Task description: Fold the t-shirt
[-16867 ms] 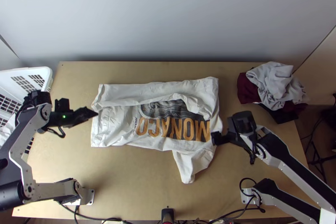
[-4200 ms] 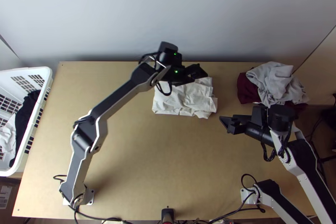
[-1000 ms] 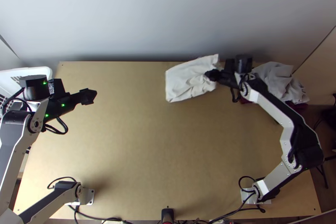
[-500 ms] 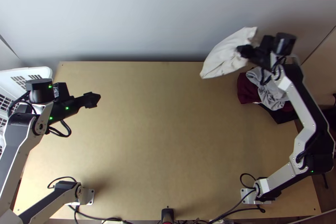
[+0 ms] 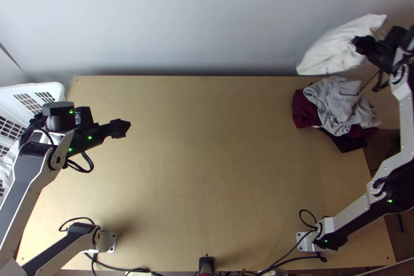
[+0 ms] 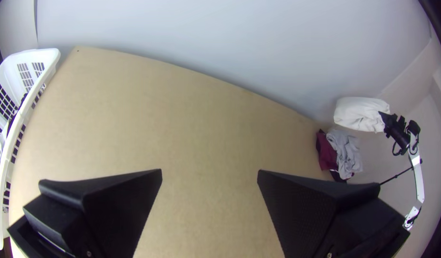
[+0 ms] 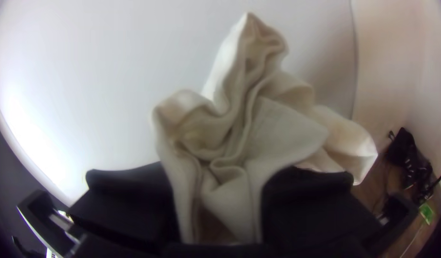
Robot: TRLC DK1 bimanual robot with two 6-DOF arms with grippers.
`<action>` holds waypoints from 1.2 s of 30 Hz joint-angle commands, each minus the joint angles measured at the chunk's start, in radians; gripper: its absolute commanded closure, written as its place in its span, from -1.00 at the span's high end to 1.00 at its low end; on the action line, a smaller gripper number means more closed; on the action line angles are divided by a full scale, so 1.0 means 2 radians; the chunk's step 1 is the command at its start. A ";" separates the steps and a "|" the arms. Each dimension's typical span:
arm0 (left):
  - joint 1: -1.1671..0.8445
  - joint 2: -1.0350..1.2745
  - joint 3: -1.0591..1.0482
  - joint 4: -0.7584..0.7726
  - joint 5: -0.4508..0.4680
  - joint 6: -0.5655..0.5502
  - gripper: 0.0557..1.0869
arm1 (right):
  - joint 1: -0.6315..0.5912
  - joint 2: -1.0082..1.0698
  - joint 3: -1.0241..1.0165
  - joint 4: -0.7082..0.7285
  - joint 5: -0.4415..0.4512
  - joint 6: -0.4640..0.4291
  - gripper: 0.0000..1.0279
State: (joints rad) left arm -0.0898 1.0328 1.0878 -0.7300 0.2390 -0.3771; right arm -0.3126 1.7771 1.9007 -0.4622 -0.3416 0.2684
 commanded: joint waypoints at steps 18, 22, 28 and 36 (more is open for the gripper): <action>0.000 -0.039 -0.034 0.000 0.003 0.013 0.90 | -0.120 -0.123 -0.324 -0.007 -0.004 -0.100 -0.95; -0.001 -0.045 -0.039 -0.001 0.003 0.011 0.90 | -0.118 -0.132 -0.368 0.022 -0.003 -0.107 -0.95; 0.000 -0.054 -0.043 -0.003 0.003 0.011 0.90 | -0.137 -0.110 -0.386 0.031 -0.003 -0.126 -0.95; -0.003 -0.065 -0.047 -0.007 0.003 0.006 0.90 | -0.158 -0.083 -0.381 0.045 -0.006 -0.139 -0.94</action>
State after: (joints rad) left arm -0.0933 0.9211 1.0004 -0.7372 0.2459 -0.3592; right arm -0.6010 1.5822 1.1522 -0.3893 -0.3519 0.0132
